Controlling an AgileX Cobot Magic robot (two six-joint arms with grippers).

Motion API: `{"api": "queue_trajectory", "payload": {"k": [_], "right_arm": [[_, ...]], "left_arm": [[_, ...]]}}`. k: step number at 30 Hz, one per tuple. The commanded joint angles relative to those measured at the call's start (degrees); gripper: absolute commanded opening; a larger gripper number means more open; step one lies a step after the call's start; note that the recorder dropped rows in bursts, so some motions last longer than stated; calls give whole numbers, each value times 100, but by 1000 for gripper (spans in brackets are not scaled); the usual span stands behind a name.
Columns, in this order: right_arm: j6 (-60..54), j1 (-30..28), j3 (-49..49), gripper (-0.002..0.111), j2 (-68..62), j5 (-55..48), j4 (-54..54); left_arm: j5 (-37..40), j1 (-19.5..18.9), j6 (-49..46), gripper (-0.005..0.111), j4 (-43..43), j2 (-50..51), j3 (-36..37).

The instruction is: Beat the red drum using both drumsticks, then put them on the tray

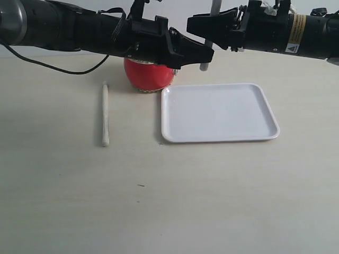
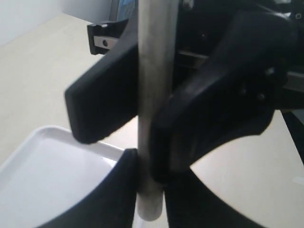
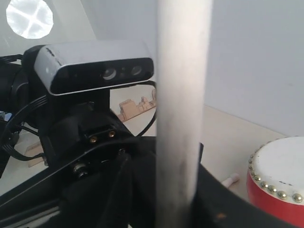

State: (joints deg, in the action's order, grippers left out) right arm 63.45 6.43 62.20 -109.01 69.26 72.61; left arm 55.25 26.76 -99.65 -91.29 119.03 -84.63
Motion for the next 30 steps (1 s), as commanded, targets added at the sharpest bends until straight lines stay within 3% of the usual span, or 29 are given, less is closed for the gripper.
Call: {"api": "queue_trajectory", "payload": {"k": [1, 6, 9, 11, 15, 19, 22, 24, 26, 30], "right_arm": [[-35, 5, 51, 32, 53, 70, -13], [-35, 5, 51, 31, 53, 70, 26], [-35, 5, 51, 18, 53, 70, 26], [-35, 5, 51, 0, 53, 70, 26], [-22, 5, 51, 0, 53, 70, 26], [-22, 5, 51, 0, 53, 70, -25], [-1, 5, 51, 0, 53, 70, -50], [58, 5, 51, 0, 53, 70, -72], [118, 5, 51, 0, 64, 70, -182], [144, -218, 51, 0, 203, 70, -548]], "left_arm": [[11, -19, 112, 0, -86, -39, 3], [11, -35, 268, 0, -74, -39, 3], [21, -35, 269, 0, -74, -39, 3], [21, -35, 269, 0, -125, -39, 3], [44, -35, 269, 5, -230, -39, 3], [53, -35, 423, 47, -186, -39, 3], [53, -60, 460, 84, 23, -39, 3], [53, -124, 601, 94, 20, -54, 3], [53, -228, 790, 92, 54, -115, 3], [53, -667, 1688, 76, 696, -356, 3]]}}
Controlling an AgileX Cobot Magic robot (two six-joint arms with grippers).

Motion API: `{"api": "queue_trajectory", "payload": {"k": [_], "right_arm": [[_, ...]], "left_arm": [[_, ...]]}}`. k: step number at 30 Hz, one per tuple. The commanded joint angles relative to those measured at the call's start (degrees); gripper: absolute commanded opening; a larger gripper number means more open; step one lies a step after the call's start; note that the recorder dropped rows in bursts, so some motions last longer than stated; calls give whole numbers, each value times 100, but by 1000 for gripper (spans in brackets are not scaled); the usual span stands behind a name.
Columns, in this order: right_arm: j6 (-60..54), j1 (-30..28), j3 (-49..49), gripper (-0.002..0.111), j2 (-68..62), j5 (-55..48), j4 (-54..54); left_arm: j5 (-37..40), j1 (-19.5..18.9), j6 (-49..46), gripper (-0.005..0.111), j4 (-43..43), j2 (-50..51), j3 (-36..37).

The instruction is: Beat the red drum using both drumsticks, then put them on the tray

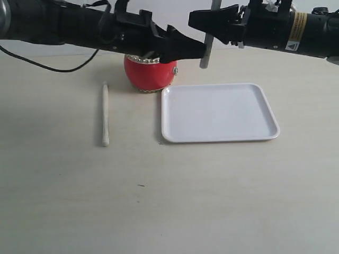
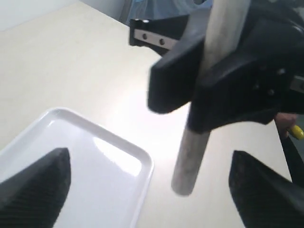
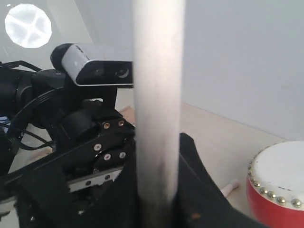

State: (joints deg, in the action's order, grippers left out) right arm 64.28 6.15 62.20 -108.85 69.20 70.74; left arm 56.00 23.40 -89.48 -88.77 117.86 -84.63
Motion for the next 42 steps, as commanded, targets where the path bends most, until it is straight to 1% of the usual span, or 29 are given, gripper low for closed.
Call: {"api": "queue_trajectory", "payload": {"k": [1, 2, 3, 4, 5, 6, 7, 9, 10, 11, 12, 14, 16, 18, 21, 25, 29, 32, 34, 36, 39, 42], "right_arm": [[61, -308, 51, 0, 295, 76, -432], [61, -387, 51, 0, 352, 76, -431], [167, -492, 51, 0, 437, 76, -431], [253, -550, 51, 0, 465, 76, -431], [449, -592, 51, 0, 492, 76, -404], [549, -592, 51, 0, 492, 76, -377], [590, -592, 51, 0, 492, 76, -250], [590, -592, 51, 0, 492, 76, -206], [590, -592, 64, 0, 492, -101, -198], [590, -592, 98, 0, 492, -339, -165], [613, -581, 137, 0, 492, -684, -125], [694, -581, 161, 0, 492, -1168, -93], [706, -581, 161, 0, 492, -1351, -30], [762, -581, 161, 0, 492, -1426, 33], [801, -581, 161, 0, 492, -1426, 144], [845, -581, 161, 0, 492, -1435, 228], [947, -581, 161, 0, 492, -1435, 228], [947, -581, 161, 0, 492, -1435, 228], [945, -581, 161, 0, 492, -1435, 238], [945, -581, 161, 0, 492, -1435, 208], [945, -581, 161, 0, 492, -1435, 156], [945, -581, 173, 0, 492, -1435, 144]], "left_arm": [[-23, -558, 1244, 71, 896, -357, 3], [-23, -677, 1625, 67, 1204, -410, 3], [-23, -880, 2270, 53, 1831, -505, 3], [-23, -984, 2637, 42, 2167, -550, 3], [-110, -1156, 3114, 20, 2620, -634, 3], [-212, -1241, 3235, 6, 2749, -664, 3], [-451, -1373, 3291, 1, 2918, -728, 3], [-975, -1483, 3480, 0, 3473, -833, 3], [-1393, -1485, 4166, 0, 4195, -909, 3], [-1594, -1485, 4826, 0, 5172, -969, -25], [-1602, -1485, 5923, 0, 6413, -994, -121], [-1208, -1472, 8050, 0, 8940, -1002, -362], [-852, -1483, 8830, 0, 10070, -1002, -473], [-523, -1493, 9045, 0, 10656, -991, -569], [-116, -1494, 8898, 0, 10875, -910, -764], [534, -1494, 8549, 0, 10513, -618, -1151], [1121, -1494, 8577, 0, 9871, -132, -1542], [1016, -1479, 8770, 0, 9100, 206, -1756], [653, -1421, 8641, 0, 8372, 378, -1767], [458, -1333, 8403, 2, 7878, 490, -1767], [321, -1098, 8364, 12, 7719, 617, -1767], [359, -803, 8644, 25, 7780, 677, -1767]]}}
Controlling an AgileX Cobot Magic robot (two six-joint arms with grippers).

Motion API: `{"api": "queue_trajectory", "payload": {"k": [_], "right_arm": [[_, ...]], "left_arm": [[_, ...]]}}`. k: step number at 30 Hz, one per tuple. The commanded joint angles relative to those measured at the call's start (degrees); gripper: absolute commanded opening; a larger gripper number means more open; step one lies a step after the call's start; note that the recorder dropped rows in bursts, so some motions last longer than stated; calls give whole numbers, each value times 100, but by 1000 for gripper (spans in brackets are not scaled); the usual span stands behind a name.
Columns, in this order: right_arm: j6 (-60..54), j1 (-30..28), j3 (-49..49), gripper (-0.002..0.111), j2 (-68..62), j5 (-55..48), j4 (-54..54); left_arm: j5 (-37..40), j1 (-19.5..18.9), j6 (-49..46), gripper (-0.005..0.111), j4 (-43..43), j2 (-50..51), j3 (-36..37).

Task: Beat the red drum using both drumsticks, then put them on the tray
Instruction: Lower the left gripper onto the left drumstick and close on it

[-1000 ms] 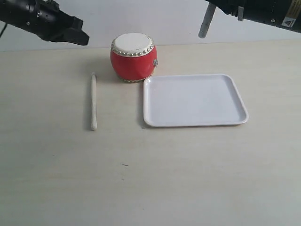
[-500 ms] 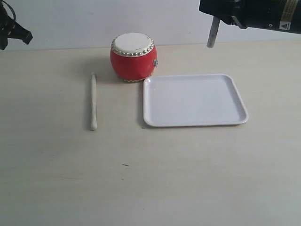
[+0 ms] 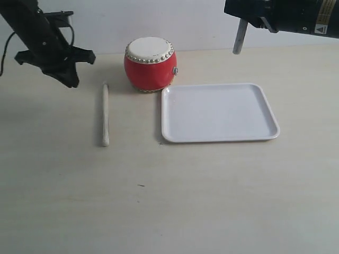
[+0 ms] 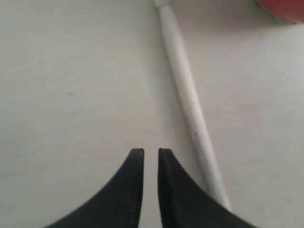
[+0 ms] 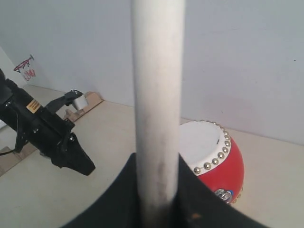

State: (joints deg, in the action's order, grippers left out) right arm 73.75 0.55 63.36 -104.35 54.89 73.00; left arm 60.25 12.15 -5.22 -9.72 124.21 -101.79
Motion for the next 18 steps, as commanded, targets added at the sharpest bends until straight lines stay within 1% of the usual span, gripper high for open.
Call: {"api": "queue_trajectory", "payload": {"k": [1, 4, 7, 8, 10, 18], "right_arm": [[-2, -21, 57, 0, 42, -4, -82], [48, -21, 57, 0, 42, -4, -40], [150, -21, 57, 0, 42, -4, 41], [150, -21, 57, 0, 42, -4, 79], [244, -21, 57, 0, 42, -4, 109], [288, -21, 57, 0, 42, 32, 121]], "left_arm": [[-55, 415, 398, 28, -125, 42, -52], [-107, 675, 898, 34, -29, 42, -52], [-272, 865, 1732, 35, 399, 42, -52], [-307, 902, 2072, 35, 554, 42, -52], [-312, 925, 2463, 35, 666, 42, -52], [-205, 925, 2644, 35, 678, 241, 24]]}}
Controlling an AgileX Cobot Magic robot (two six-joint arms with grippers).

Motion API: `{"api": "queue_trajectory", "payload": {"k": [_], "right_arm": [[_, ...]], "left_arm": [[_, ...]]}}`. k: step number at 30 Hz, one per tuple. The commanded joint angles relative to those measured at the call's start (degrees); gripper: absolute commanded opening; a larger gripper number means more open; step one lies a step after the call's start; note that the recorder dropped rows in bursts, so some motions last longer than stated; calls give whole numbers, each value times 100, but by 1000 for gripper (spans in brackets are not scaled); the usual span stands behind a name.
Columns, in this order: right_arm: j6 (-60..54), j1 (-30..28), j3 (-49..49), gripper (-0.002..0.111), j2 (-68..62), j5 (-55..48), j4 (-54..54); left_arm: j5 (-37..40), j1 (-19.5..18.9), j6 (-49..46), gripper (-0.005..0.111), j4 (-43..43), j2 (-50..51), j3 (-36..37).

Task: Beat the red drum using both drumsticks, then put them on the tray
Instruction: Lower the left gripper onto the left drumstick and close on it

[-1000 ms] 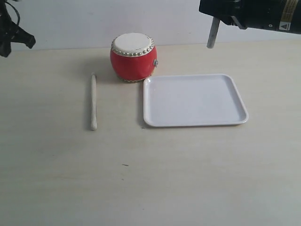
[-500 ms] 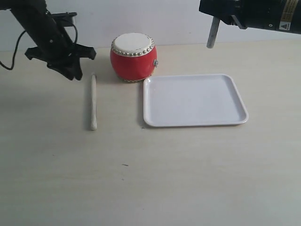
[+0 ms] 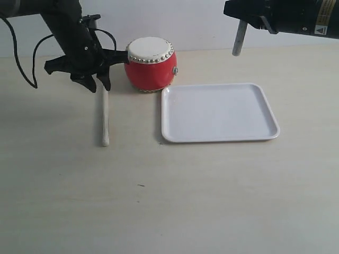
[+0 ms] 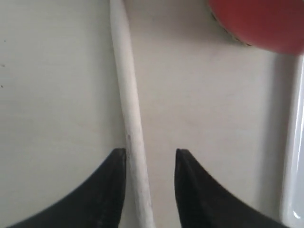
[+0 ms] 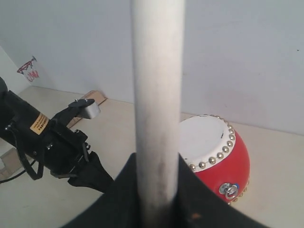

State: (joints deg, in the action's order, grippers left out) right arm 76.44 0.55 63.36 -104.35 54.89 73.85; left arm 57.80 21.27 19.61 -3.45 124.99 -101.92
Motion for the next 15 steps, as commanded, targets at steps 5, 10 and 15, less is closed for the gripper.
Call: {"api": "queue_trajectory", "payload": {"k": [5, 10, 15], "right_arm": [[19, -21, 57, 0, 42, 130, 85], [19, -21, 57, 0, 42, 128, 68], [19, -21, 57, 0, 42, 128, 45]], "left_arm": [[106, 14, 136, 42, 38, 441, 36], [181, 14, 123, 48, 48, 494, 36], [349, 54, 184, 48, -29, 578, 44]]}}
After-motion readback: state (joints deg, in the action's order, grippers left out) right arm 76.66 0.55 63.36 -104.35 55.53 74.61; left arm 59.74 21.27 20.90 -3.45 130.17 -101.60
